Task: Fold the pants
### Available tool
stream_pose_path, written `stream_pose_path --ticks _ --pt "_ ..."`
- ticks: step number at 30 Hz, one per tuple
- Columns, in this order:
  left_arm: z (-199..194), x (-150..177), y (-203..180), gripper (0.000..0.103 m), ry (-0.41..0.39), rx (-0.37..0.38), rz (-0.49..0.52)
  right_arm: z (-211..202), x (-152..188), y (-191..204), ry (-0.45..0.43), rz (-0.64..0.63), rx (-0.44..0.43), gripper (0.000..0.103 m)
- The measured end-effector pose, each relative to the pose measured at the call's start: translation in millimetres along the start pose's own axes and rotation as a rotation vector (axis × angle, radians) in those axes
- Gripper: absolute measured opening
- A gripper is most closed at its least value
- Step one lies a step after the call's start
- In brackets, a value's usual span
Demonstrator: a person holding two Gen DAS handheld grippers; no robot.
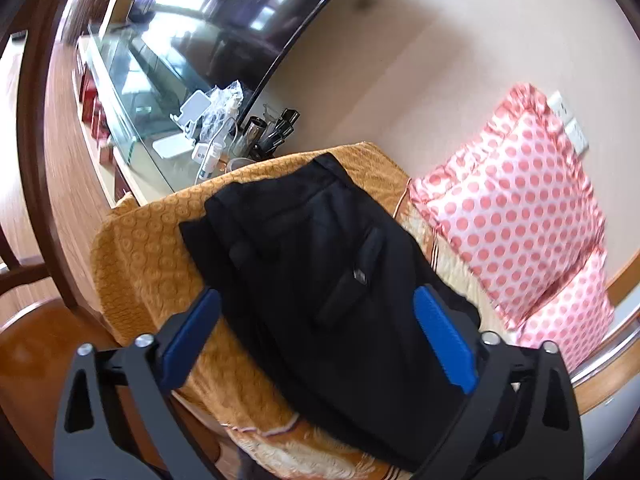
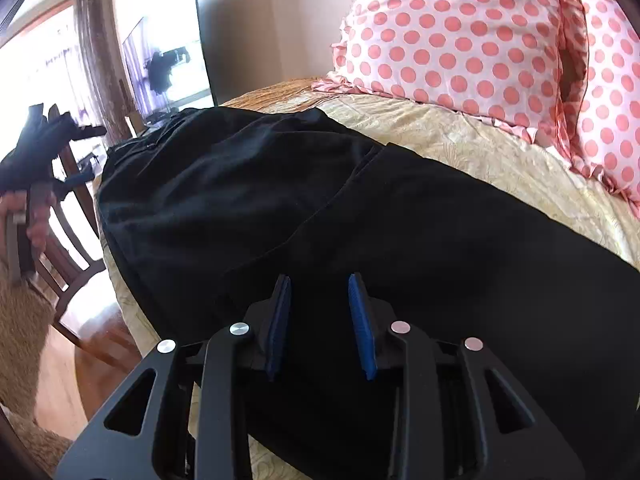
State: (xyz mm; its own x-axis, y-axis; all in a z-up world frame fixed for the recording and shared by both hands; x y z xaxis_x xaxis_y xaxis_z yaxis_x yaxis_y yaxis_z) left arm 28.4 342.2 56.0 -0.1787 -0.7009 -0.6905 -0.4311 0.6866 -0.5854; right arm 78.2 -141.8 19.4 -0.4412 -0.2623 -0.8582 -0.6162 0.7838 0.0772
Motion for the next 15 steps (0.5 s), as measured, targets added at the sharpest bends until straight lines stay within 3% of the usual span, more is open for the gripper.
stream_pose_path --ticks 5,12,15 --pt "9 -7 -1 0.085 0.033 0.025 -0.053 -1 -4 -2 -0.007 0.009 -0.007 0.033" --pt "22 0 11 0.072 0.08 -0.066 -0.09 -2 -5 -3 -0.008 0.0 -0.003 0.032" --pt "22 1 14 0.071 0.077 -0.064 -0.099 -2 -5 -2 -0.011 -0.001 -0.002 0.033"
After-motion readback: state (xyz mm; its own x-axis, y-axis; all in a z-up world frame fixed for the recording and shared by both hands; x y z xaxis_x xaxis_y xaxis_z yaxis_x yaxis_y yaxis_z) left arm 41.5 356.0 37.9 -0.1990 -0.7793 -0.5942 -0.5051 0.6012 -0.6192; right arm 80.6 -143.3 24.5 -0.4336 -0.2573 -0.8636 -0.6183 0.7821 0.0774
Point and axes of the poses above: each gripper's, at about its wrist camera, not at the fingertips, and z roughly the way its jaws point, y to its left, x to its underside, the point moved 1 cm from there along z, roughly the way its jaws point, and after that the axes turned 14 degrees about -y, right-handed, at the moved point
